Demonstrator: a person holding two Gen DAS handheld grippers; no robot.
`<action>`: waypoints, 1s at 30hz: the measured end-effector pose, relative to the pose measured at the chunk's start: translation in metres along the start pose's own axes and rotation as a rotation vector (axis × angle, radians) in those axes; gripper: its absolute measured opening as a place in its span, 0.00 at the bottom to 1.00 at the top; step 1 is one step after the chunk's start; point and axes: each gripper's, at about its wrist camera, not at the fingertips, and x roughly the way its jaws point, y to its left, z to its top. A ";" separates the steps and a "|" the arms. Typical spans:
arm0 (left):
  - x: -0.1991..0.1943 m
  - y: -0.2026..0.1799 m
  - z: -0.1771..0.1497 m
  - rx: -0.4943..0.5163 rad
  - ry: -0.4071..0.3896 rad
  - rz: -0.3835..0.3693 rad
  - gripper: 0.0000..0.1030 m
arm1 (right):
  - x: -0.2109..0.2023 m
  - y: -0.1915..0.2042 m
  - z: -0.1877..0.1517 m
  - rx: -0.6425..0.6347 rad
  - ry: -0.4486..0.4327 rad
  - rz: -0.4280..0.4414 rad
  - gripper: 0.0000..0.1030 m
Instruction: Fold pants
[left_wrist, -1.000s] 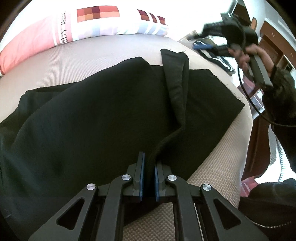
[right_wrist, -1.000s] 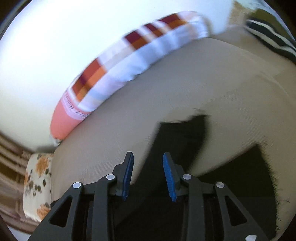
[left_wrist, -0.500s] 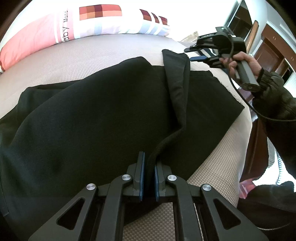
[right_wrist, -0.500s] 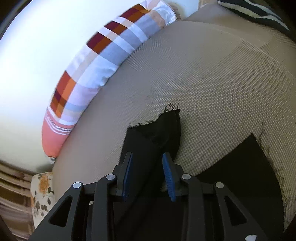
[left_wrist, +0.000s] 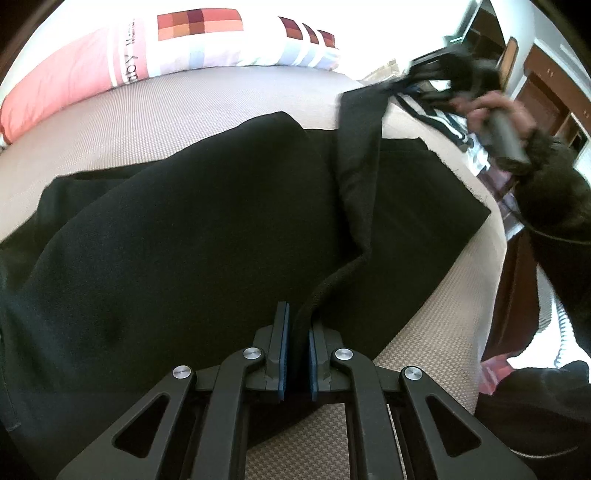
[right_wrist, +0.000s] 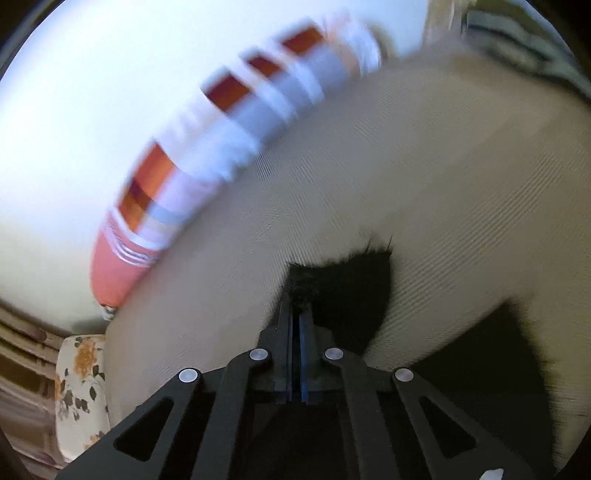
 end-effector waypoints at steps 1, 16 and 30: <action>0.000 -0.003 0.000 0.018 -0.001 0.017 0.09 | -0.021 -0.003 -0.004 -0.007 -0.029 -0.014 0.03; 0.009 -0.042 -0.005 0.353 0.014 0.195 0.11 | -0.079 -0.116 -0.128 0.136 -0.012 -0.317 0.01; 0.011 -0.056 -0.012 0.397 0.024 0.117 0.11 | -0.088 -0.120 -0.135 0.114 -0.040 -0.374 0.01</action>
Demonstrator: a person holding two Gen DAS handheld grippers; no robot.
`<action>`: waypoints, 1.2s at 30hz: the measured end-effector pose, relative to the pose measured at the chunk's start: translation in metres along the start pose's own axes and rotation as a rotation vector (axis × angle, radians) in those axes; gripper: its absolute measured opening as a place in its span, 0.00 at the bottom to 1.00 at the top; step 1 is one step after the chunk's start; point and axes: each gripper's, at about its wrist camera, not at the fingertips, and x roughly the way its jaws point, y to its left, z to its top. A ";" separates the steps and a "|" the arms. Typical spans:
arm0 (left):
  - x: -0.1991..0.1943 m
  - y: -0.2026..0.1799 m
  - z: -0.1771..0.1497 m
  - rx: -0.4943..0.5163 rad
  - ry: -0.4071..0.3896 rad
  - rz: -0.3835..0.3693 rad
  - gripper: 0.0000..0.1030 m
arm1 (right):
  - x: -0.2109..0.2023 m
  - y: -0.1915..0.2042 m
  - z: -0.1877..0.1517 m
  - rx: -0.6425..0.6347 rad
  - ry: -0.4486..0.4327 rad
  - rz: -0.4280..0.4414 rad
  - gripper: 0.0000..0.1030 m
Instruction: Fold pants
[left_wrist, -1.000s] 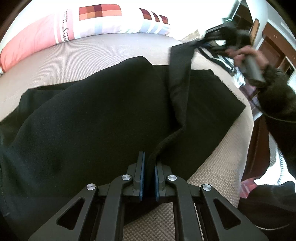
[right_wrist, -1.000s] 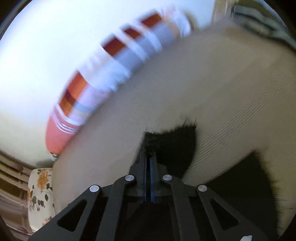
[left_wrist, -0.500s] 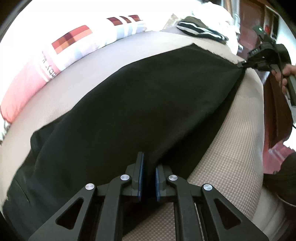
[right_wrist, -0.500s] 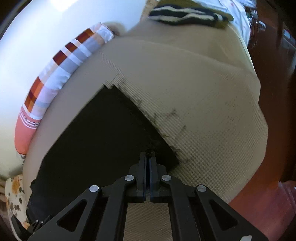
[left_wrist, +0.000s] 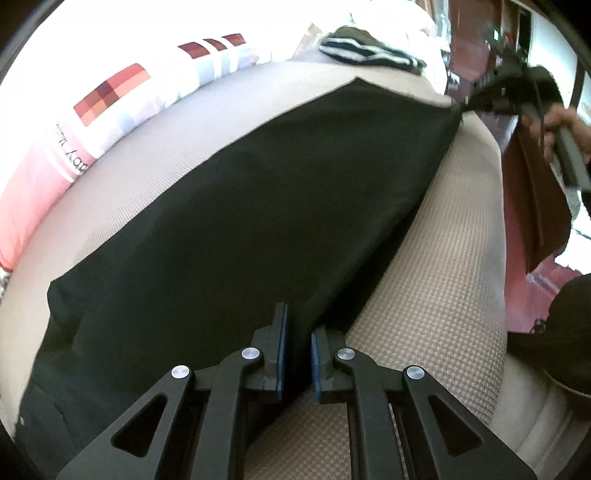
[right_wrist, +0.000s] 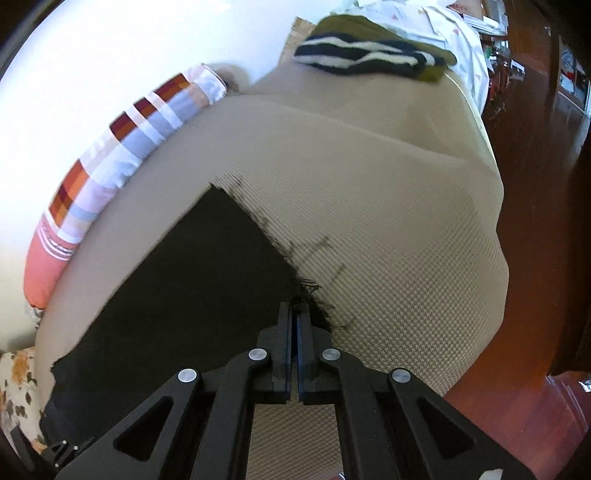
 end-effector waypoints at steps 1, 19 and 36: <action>0.000 0.001 0.000 -0.008 0.001 -0.006 0.11 | 0.002 -0.002 -0.002 0.000 -0.001 0.000 0.01; -0.082 0.122 -0.041 -0.590 -0.188 0.036 0.66 | -0.044 0.083 0.024 -0.195 -0.057 0.066 0.29; -0.094 0.229 -0.153 -0.899 -0.121 0.365 0.66 | 0.038 0.444 -0.106 -1.008 0.362 0.574 0.42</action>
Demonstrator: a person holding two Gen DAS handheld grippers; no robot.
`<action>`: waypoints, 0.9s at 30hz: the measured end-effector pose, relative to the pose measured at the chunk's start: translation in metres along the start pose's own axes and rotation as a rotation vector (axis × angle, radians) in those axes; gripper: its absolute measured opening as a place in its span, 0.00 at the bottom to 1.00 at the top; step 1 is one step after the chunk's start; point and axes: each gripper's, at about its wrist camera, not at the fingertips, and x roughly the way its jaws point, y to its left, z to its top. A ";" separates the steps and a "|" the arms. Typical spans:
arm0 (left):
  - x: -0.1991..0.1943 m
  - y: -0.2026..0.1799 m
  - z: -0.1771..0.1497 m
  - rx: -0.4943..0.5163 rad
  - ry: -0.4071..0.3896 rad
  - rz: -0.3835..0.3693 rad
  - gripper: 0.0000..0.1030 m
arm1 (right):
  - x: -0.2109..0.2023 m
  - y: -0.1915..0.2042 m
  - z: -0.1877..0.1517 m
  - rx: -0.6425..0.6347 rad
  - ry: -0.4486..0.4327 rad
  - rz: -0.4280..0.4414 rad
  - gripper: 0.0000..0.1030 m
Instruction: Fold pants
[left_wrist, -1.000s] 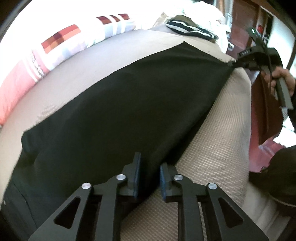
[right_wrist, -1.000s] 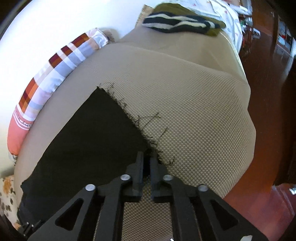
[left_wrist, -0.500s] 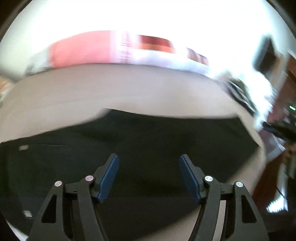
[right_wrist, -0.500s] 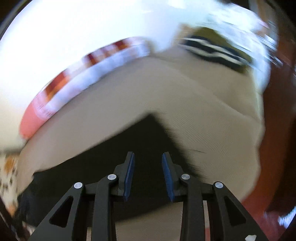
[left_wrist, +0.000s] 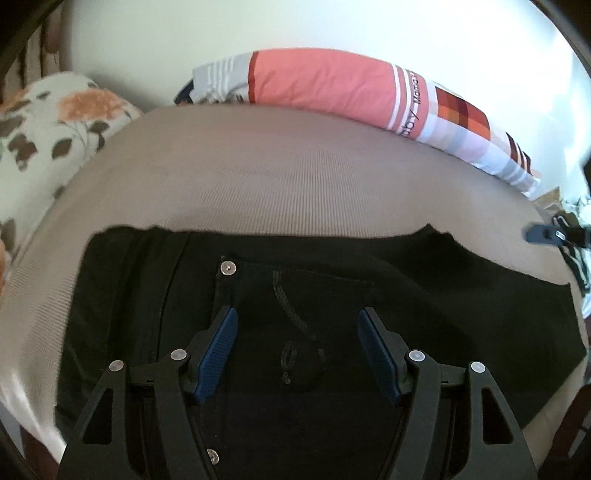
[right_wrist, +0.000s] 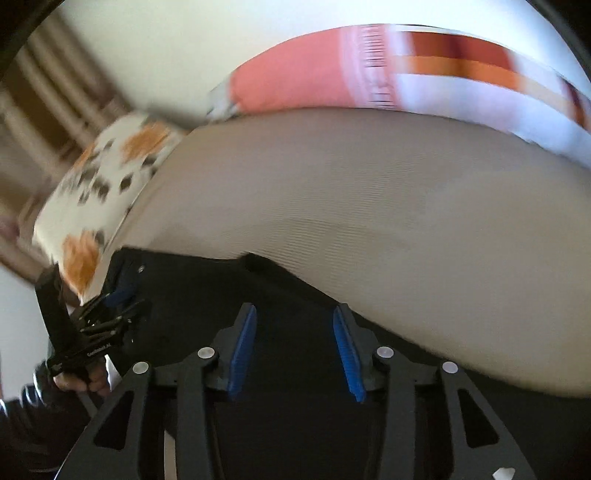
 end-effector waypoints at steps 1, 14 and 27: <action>0.001 0.001 -0.001 0.005 -0.001 -0.003 0.66 | 0.011 0.008 0.006 -0.028 0.020 0.006 0.42; 0.005 -0.002 0.000 0.034 -0.008 -0.018 0.66 | 0.088 0.036 0.036 -0.170 0.170 0.086 0.08; -0.015 -0.050 0.021 0.167 -0.057 0.014 0.66 | 0.035 0.009 0.027 0.001 -0.070 -0.061 0.18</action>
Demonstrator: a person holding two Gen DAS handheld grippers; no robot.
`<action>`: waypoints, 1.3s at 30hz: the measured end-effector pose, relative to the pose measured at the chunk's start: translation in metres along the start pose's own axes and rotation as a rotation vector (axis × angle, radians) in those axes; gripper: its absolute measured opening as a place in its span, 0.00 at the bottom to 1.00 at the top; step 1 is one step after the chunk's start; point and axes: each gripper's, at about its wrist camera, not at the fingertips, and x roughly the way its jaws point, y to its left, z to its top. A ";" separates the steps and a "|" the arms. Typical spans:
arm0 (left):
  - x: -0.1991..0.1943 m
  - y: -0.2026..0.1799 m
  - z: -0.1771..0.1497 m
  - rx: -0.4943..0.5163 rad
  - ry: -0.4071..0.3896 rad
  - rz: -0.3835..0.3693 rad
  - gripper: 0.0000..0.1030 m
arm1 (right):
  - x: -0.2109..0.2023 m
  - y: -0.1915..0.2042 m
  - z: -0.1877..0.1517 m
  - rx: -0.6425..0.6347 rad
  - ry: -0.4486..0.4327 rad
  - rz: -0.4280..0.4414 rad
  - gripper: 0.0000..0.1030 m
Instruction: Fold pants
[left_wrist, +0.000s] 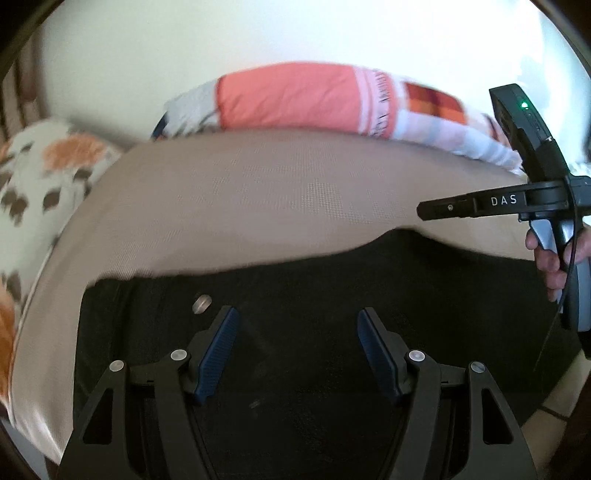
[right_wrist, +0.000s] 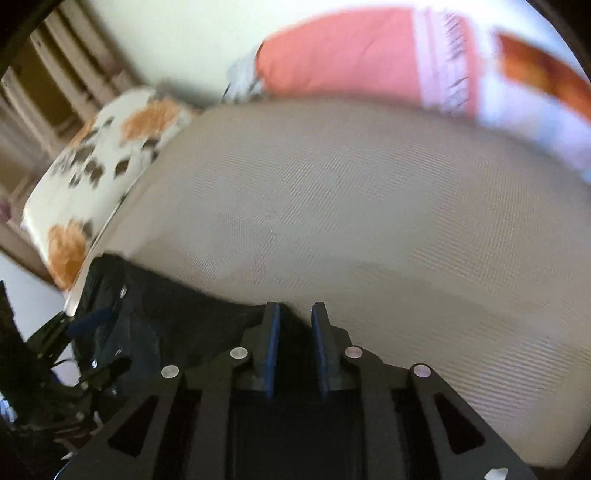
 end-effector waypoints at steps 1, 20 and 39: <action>-0.001 -0.006 0.004 0.016 -0.008 -0.015 0.66 | -0.016 -0.007 -0.005 0.021 -0.025 -0.005 0.18; 0.100 -0.096 0.037 0.127 0.103 -0.184 0.66 | -0.096 -0.134 -0.146 0.346 -0.025 -0.423 0.30; 0.074 -0.096 0.027 0.052 0.126 -0.122 0.67 | -0.099 -0.137 -0.149 0.320 -0.099 -0.428 0.34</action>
